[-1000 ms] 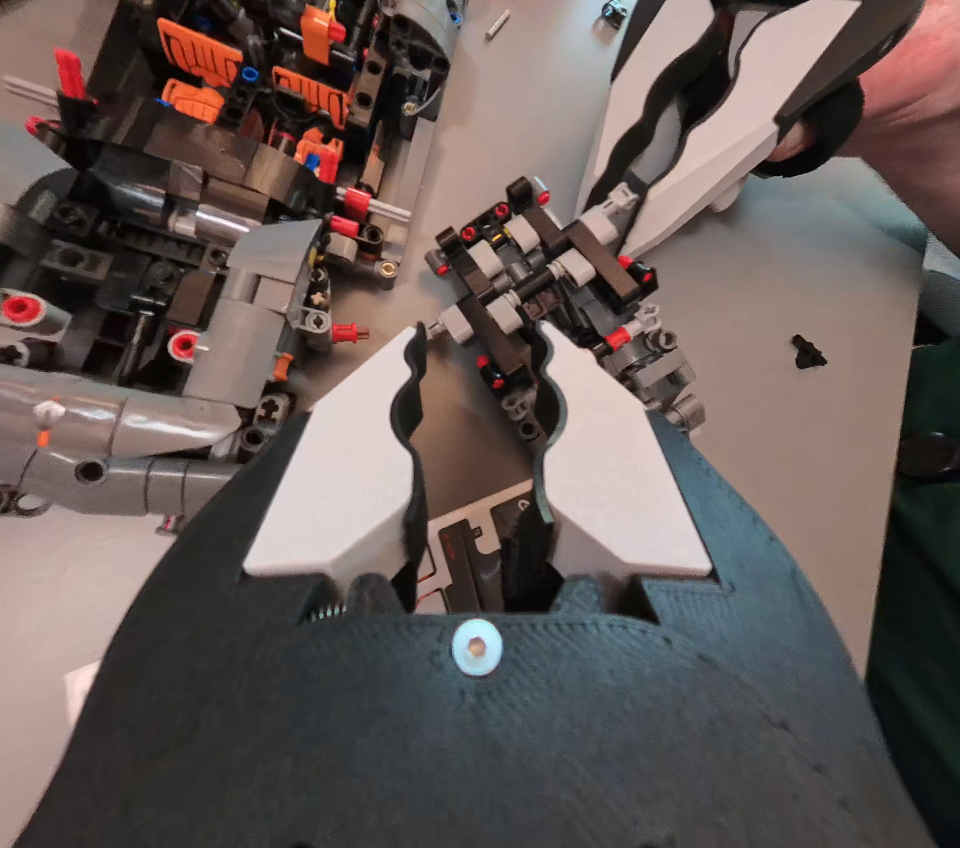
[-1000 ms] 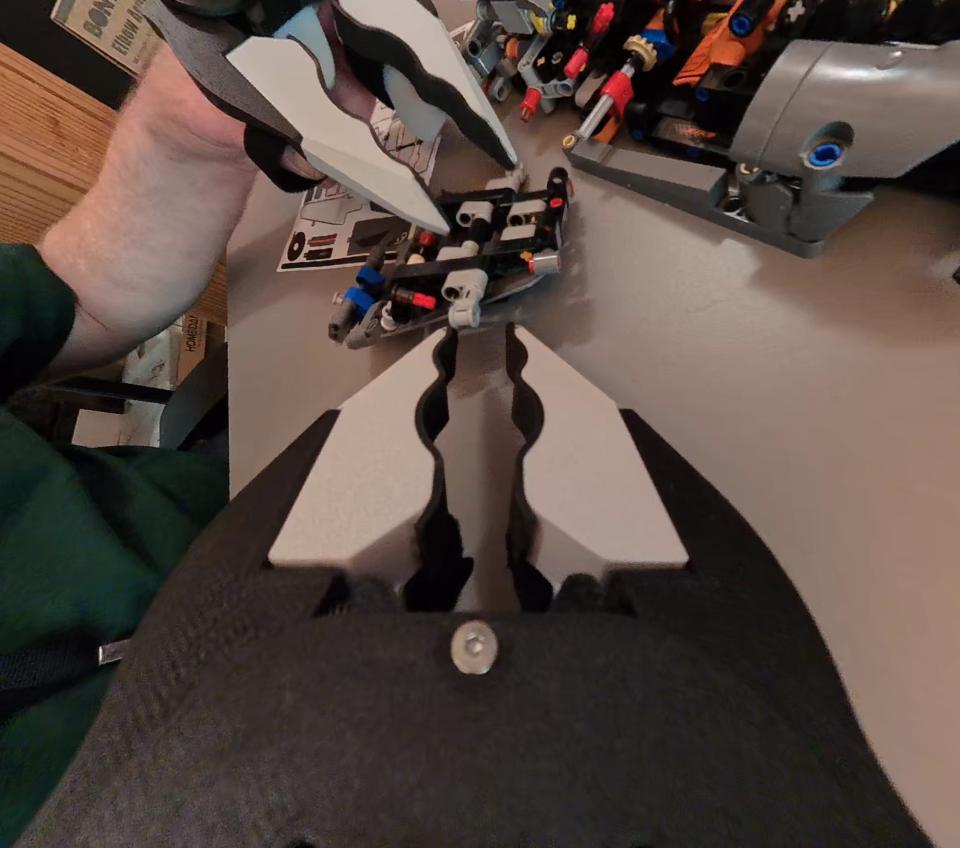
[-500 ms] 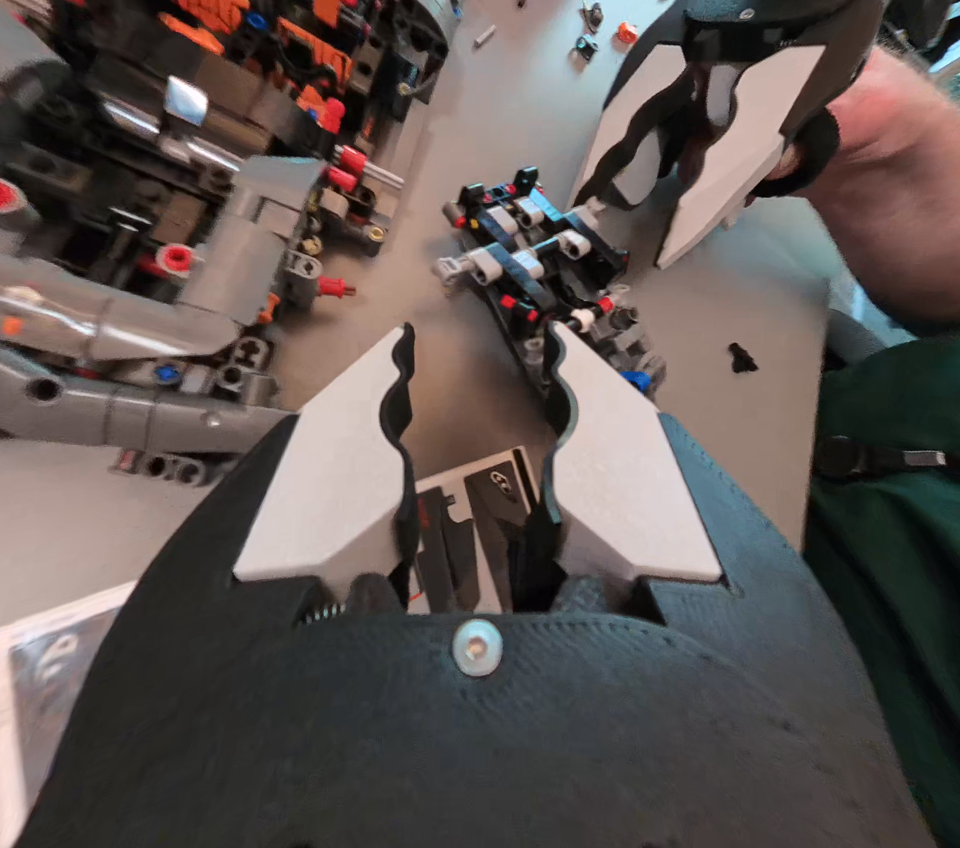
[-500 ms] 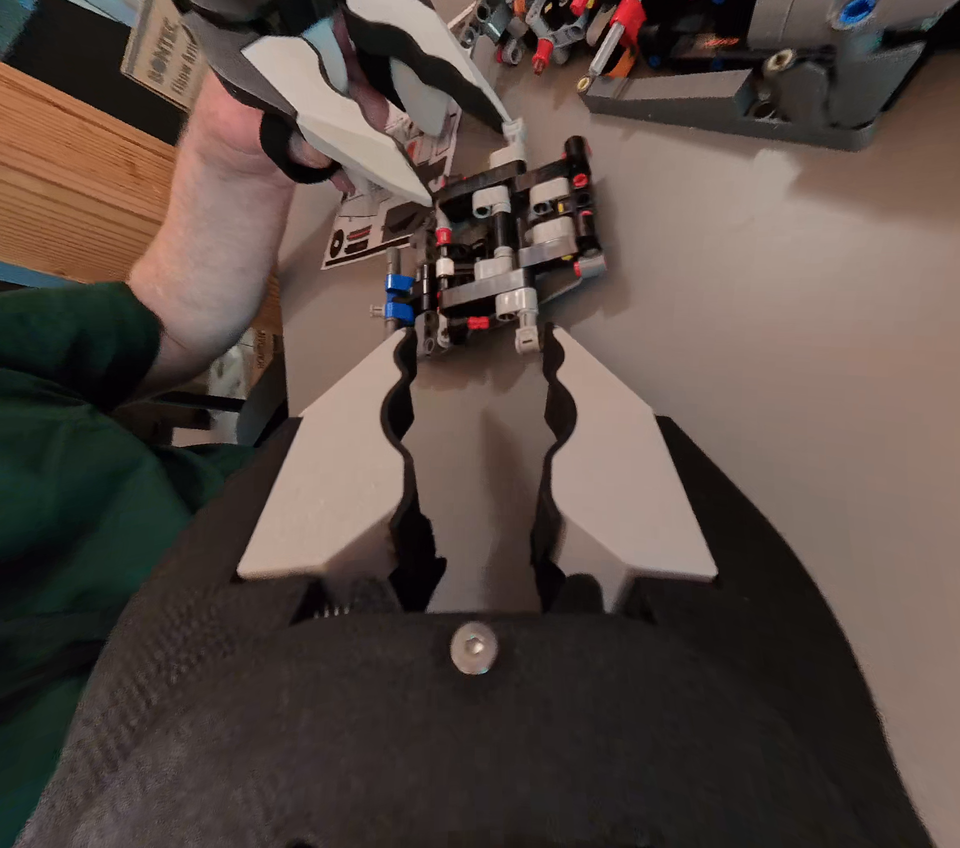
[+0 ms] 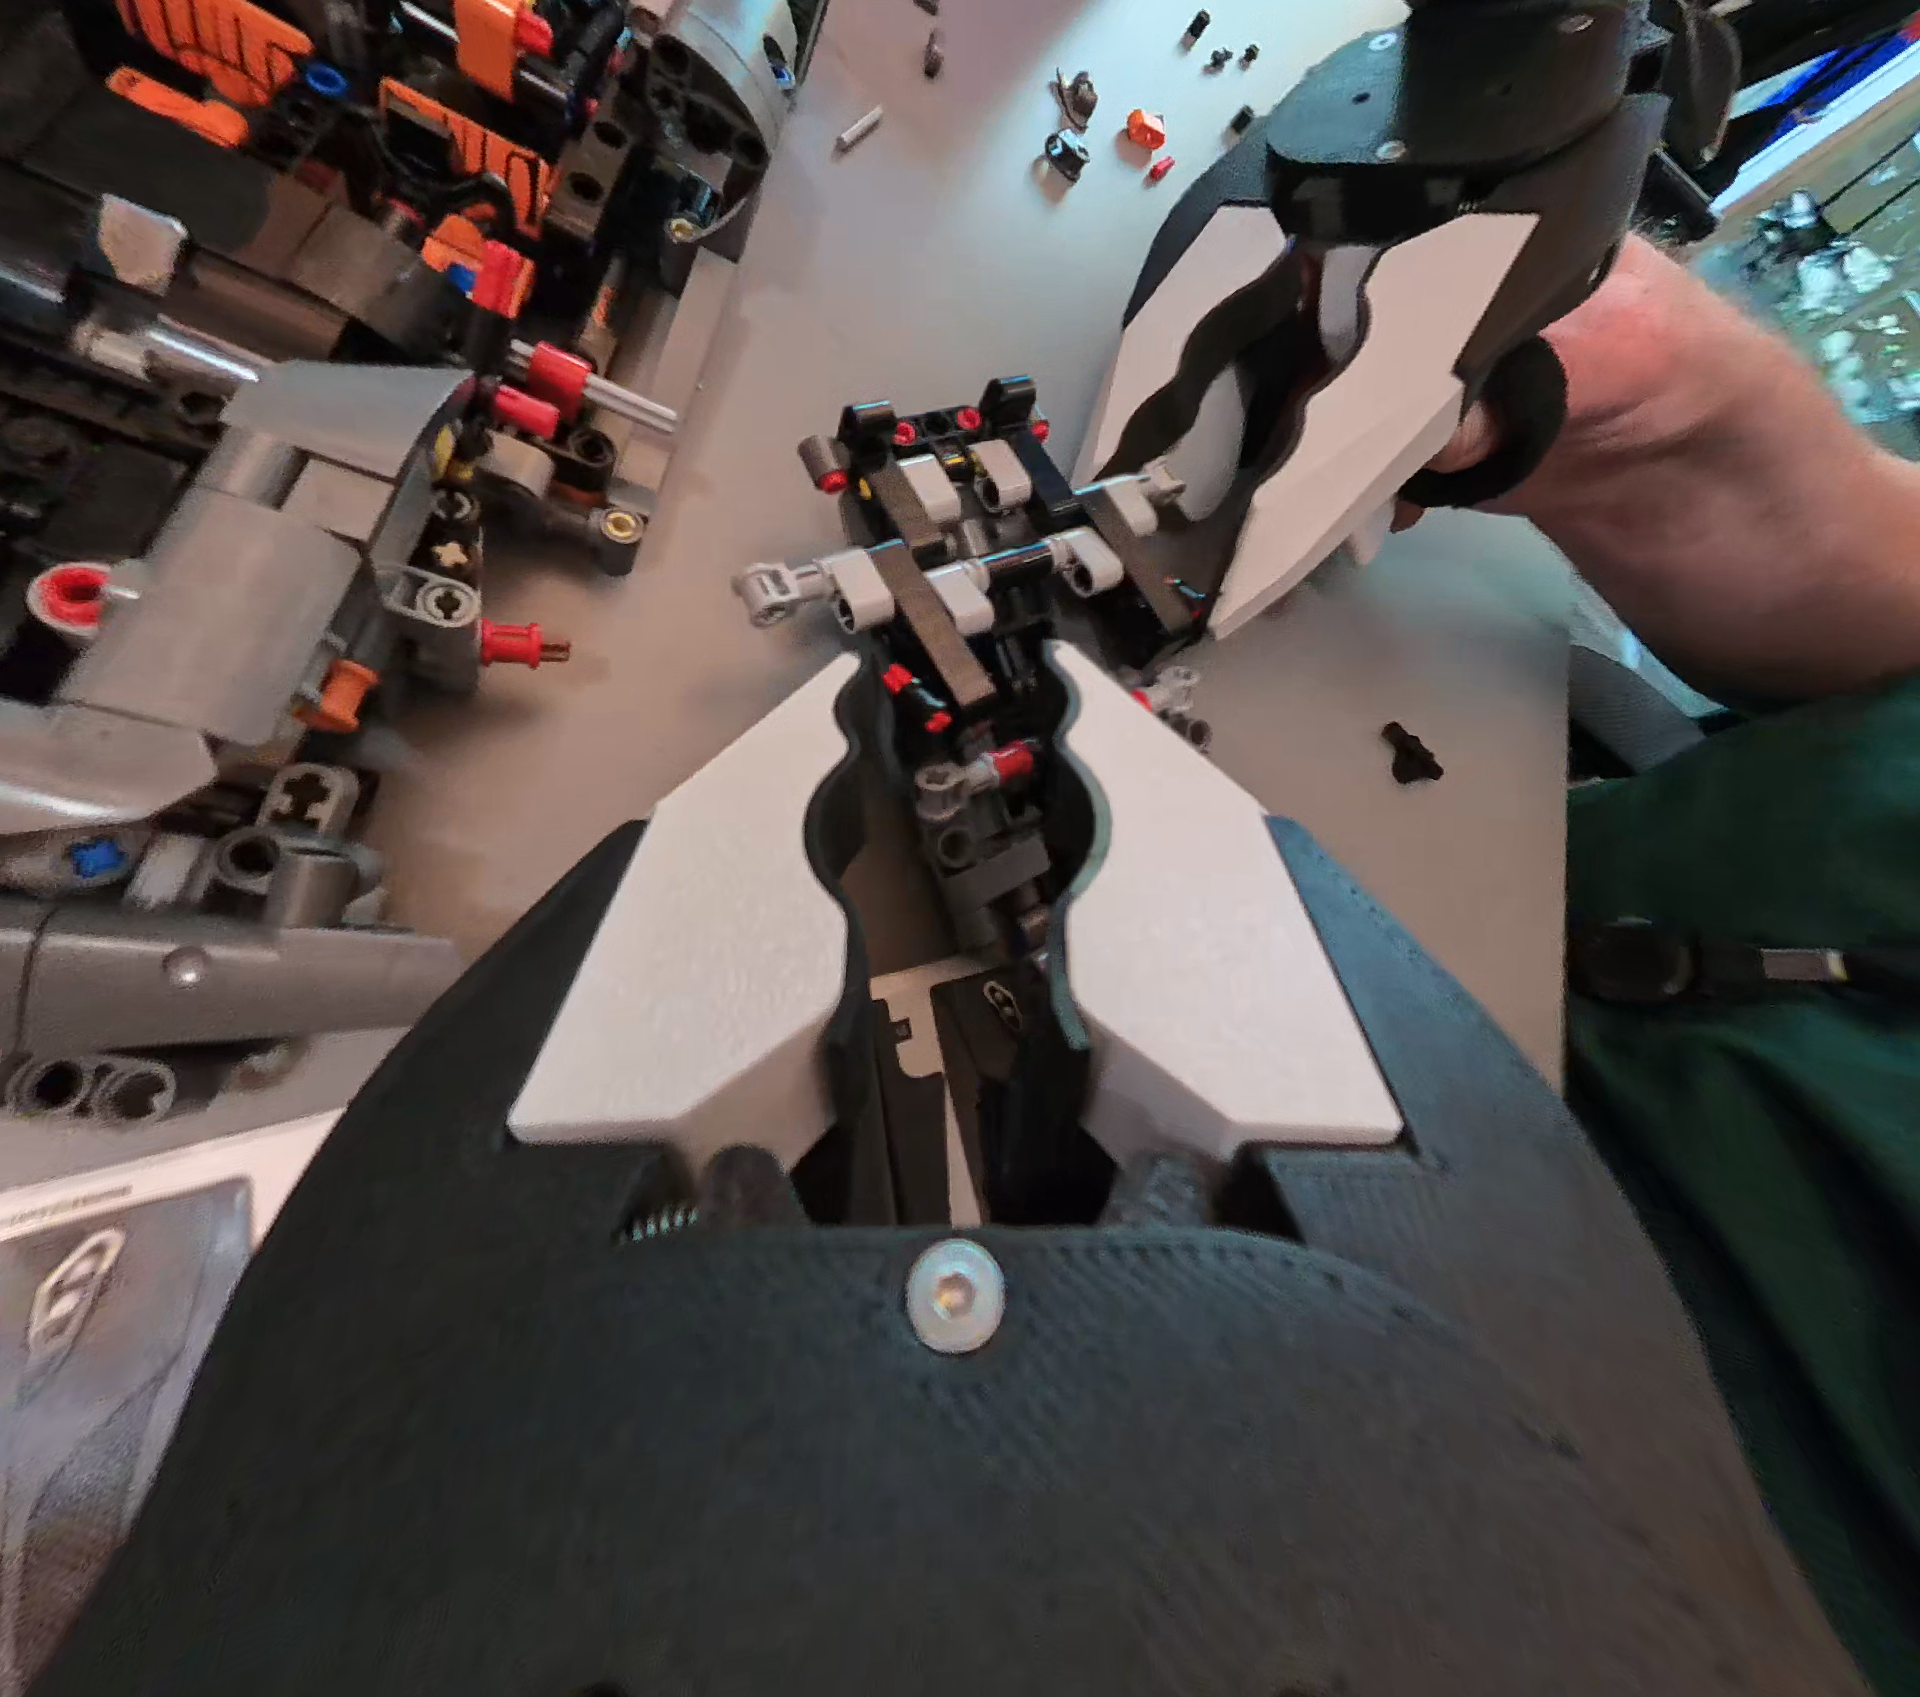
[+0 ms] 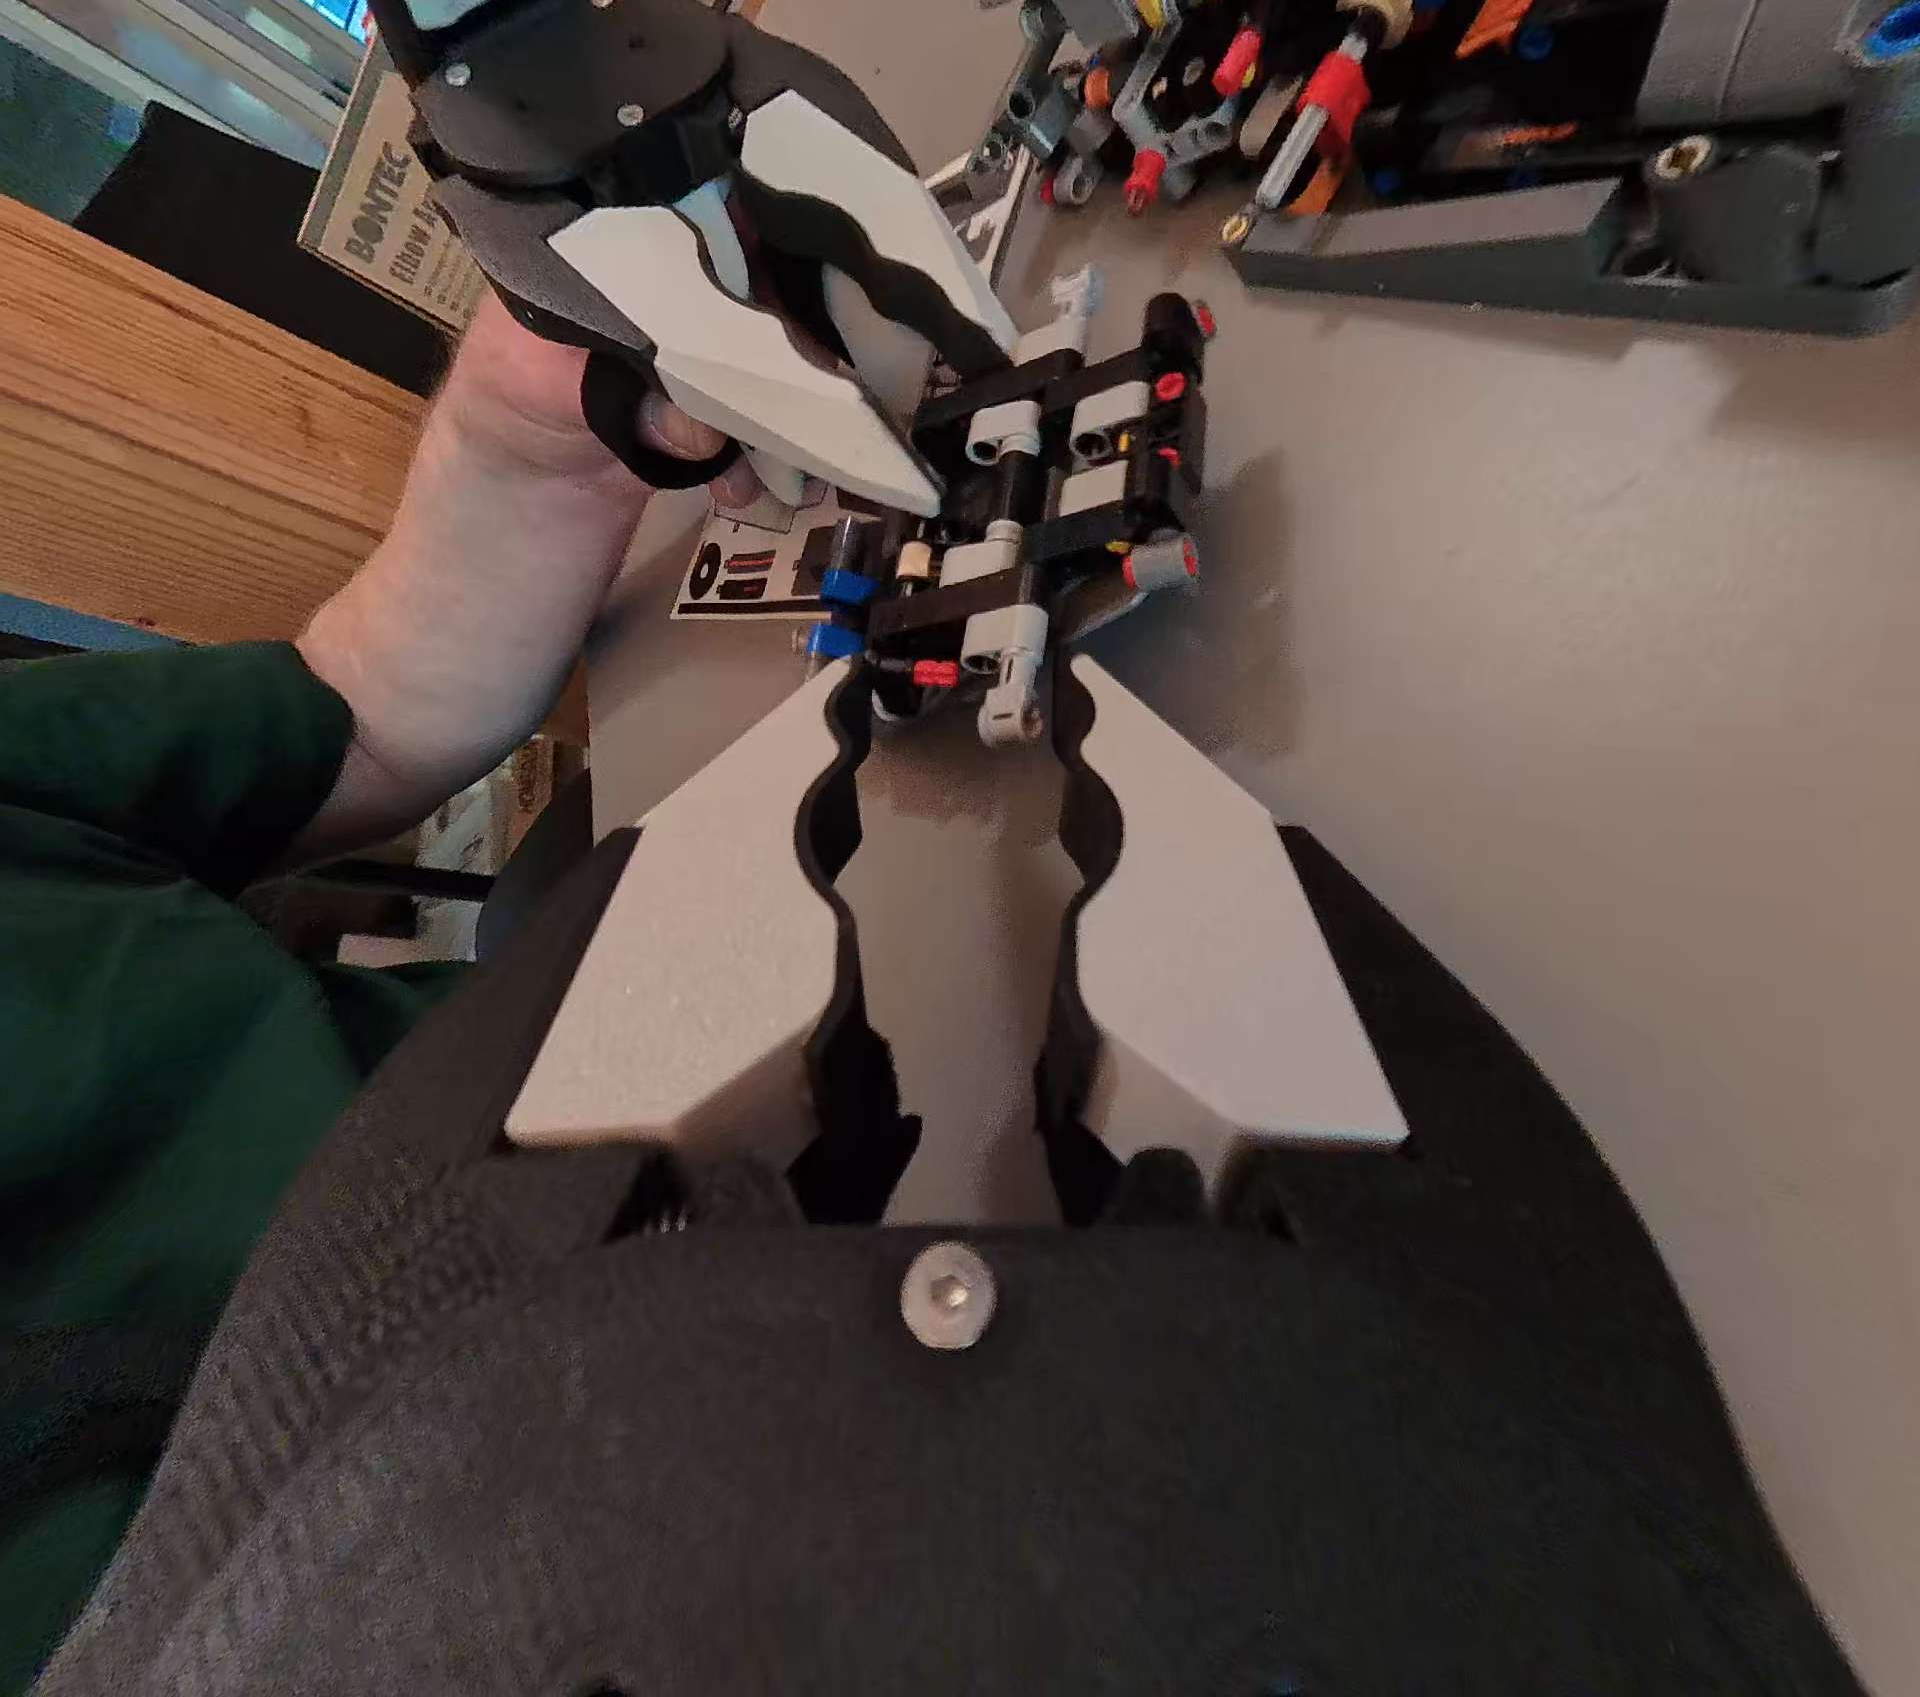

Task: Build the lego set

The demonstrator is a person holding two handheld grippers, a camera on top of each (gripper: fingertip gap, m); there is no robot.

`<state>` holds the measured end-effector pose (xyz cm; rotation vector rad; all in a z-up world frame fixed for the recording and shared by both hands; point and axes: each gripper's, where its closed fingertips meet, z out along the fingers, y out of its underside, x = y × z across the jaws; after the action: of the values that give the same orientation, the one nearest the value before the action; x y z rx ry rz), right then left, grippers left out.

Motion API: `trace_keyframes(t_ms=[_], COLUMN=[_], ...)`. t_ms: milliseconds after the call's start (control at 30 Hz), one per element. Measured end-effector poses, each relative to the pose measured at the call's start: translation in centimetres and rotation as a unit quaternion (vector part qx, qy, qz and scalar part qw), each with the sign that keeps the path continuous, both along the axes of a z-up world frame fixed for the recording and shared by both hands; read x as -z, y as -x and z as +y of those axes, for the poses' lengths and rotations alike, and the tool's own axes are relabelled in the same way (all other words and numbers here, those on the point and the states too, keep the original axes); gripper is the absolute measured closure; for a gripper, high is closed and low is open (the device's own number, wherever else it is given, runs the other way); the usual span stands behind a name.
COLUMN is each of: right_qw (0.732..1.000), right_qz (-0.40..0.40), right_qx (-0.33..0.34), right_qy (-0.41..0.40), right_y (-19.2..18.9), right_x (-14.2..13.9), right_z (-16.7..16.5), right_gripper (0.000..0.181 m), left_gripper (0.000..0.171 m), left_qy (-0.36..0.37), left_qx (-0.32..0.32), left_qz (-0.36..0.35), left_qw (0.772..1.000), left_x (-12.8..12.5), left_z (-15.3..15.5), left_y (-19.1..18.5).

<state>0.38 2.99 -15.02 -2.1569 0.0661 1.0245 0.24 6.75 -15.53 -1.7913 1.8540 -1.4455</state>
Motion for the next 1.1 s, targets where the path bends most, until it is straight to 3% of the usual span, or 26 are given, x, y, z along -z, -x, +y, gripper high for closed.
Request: trace_keyframes(t_ms=[33,400,633,767,867,1100], right_qw=[1.0,0.992,0.98,0.973,0.969,0.965], right_qz=[-0.005,-0.033,-0.102,-0.137,-0.15,-0.167], right_qx=[0.003,0.044,0.045,0.024,0.011,-0.007], right_qy=[-0.004,-0.115,-0.164,-0.183,-0.196,-0.2], right_y=[-0.1,-1.3,-1.8,-1.3,-1.0,-1.1], right_x=[-0.1,-3.7,-5.0,-5.0,-4.9,-5.1], right_z=[0.0,1.2,0.7,0.0,-0.6,-0.8], right_gripper=[0.148,0.15,0.161,0.162,0.163,0.164], left_gripper=[0.15,0.153,0.154,0.153,0.149,0.113], left_qy=[-0.013,-0.069,-0.109,-0.105,-0.119,-0.173], left_qx=[-0.008,-0.042,-0.036,-0.025,-0.021,0.005], left_qz=[-0.014,-0.172,-0.235,-0.237,-0.233,-0.21], left_qw=[1.0,0.982,0.965,0.965,0.965,0.962], left_x=[-0.3,-5.1,-7.2,-7.1,-6.8,-5.9], left_z=[0.3,-0.1,-1.5,-2.4,-3.0,-3.7], left_y=[-0.1,-1.0,-0.8,-0.1,0.4,0.2])
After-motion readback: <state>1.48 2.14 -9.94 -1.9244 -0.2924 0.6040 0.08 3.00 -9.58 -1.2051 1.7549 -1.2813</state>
